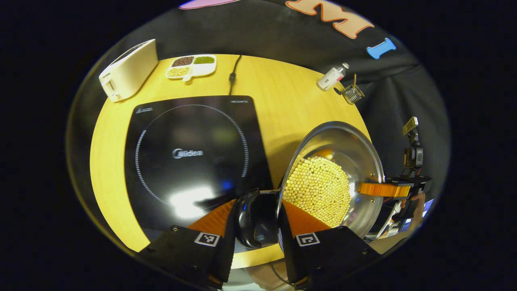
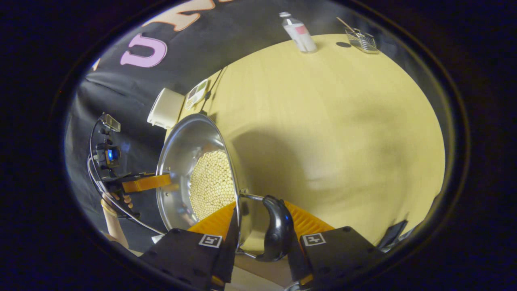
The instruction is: First push the handle of the pot to place it horizontally, then grasp the pot with both hands and set it on the induction cooktop.
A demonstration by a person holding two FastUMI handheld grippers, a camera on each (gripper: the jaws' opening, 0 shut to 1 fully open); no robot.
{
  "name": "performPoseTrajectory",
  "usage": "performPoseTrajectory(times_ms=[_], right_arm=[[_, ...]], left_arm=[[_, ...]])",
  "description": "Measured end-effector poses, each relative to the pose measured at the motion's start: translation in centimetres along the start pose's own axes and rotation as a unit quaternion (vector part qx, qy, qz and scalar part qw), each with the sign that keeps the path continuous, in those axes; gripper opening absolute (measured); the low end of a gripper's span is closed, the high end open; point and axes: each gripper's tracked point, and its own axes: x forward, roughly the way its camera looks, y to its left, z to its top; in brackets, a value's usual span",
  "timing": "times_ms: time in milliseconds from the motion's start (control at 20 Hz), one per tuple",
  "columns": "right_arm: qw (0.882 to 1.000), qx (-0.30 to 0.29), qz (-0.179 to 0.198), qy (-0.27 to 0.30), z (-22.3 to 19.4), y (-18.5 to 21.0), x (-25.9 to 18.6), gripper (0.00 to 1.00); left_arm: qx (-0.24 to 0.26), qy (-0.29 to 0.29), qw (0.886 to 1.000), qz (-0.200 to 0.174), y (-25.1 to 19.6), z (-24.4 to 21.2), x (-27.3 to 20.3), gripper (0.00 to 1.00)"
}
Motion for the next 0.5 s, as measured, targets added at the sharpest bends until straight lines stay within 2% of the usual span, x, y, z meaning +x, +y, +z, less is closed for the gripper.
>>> performPoseTrajectory(times_ms=[150,200,250,400,450,500], right_arm=[[1.000,0.004,0.001,0.001,-0.8,3.4,2.0,0.57],[1.000,0.002,0.001,0.000,-0.9,4.4,2.7,0.54],[1.000,-0.001,0.000,-0.001,-0.9,5.4,3.4,0.57],[1.000,-0.011,0.000,-0.005,-1.0,8.0,4.9,0.57],[1.000,-0.014,0.001,-0.007,-0.9,8.9,5.5,0.50],[1.000,-0.018,0.003,-0.007,-0.8,9.8,6.0,0.50]], left_arm=[[0.004,-0.004,1.000,0.003,4.3,-0.4,-1.7,0.54],[0.005,-0.008,1.000,0.006,5.5,-0.3,-2.2,0.54],[0.006,-0.013,1.000,0.009,6.9,-0.2,-2.5,0.54],[0.010,-0.028,0.999,0.022,10.6,0.2,-3.8,0.54],[0.012,-0.034,0.999,0.028,11.7,0.5,-3.9,0.54],[0.014,-0.041,0.999,0.033,12.9,0.9,-4.0,0.54]])
